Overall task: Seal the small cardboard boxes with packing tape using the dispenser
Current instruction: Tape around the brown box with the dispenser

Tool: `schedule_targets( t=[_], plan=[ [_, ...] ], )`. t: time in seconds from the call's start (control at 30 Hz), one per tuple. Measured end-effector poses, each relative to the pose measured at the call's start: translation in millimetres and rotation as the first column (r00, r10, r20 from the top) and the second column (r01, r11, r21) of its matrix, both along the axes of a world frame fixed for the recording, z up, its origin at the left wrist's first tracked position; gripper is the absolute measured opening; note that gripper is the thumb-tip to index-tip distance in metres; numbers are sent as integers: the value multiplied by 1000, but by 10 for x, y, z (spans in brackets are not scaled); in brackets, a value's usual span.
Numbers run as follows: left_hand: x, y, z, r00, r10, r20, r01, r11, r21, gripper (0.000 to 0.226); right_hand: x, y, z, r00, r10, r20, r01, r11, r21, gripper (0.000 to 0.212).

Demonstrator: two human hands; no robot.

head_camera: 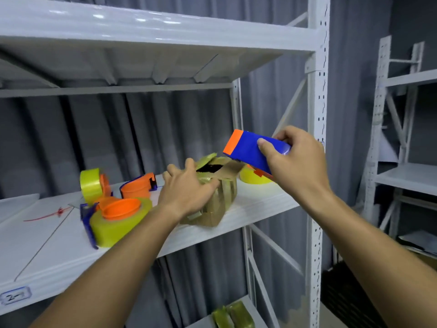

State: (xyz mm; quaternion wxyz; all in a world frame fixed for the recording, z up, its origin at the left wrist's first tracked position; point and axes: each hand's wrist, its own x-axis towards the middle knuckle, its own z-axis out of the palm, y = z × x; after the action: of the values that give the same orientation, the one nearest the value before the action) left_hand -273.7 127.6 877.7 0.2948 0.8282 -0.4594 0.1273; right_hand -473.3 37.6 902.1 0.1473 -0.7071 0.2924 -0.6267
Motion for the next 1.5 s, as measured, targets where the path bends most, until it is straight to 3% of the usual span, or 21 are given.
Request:
schedule_targets(
  t=[0.33, 0.5, 0.6, 0.67, 0.8, 0.87, 0.93, 1.07, 1.2, 1.33, 1.37, 1.5],
  plan=[
    [363, -331, -93, 994, -105, 8, 105, 986, -126, 55, 490, -834, -2, 985, 166, 50, -167, 986, 15, 33],
    [384, -475, -100, 998, -69, -11, 66, 984, -165, 75, 557, -943, 80, 980, 170, 106, -169, 985, -13, 31],
    [406, -523, -114, 992, -105, -68, 86, 965, -247, 64, 549, -980, 155, 979, 164, 126, -161, 986, -33, 31],
    [423, -581, -114, 976, -154, -153, 98, 942, -320, 45, 527, -1003, 205, 979, 161, 123, -156, 987, -45, 32],
    [472, -666, -47, 857, -291, -426, 53, 871, -488, 24, 480, -1059, 281, 976, 199, 94, -198, 980, -19, 32],
    [520, -665, 8, 743, -401, -536, 37, 824, -565, 37, 459, -1087, 305, 968, 232, 92, -236, 971, 30, 33],
    [620, -653, 23, 671, -497, -551, 81, 787, -612, 45, 446, -1103, 319, 964, 258, 66, -263, 962, 80, 35],
    [733, -580, 50, 700, -504, -506, 269, 842, -467, 17, 437, -1091, 373, 950, 308, 50, -312, 935, 168, 36],
    [792, -562, 57, 682, -525, -508, 331, 842, -425, 30, 443, -1064, 453, 920, 390, 24, -382, 885, 266, 37],
    [787, -559, 131, 885, -367, -285, 271, 906, -326, 20, 480, -1045, 571, 895, 443, -51, -408, 861, 305, 34],
    [779, -537, 165, 902, -367, -229, 290, 905, -310, 16, 497, -1040, 606, 889, 455, -59, -416, 854, 313, 32],
    [728, -455, 250, 861, -453, -233, 393, 882, -262, 15, 610, -1044, 698, 853, 516, -76, -457, 810, 366, 29]
  ],
)
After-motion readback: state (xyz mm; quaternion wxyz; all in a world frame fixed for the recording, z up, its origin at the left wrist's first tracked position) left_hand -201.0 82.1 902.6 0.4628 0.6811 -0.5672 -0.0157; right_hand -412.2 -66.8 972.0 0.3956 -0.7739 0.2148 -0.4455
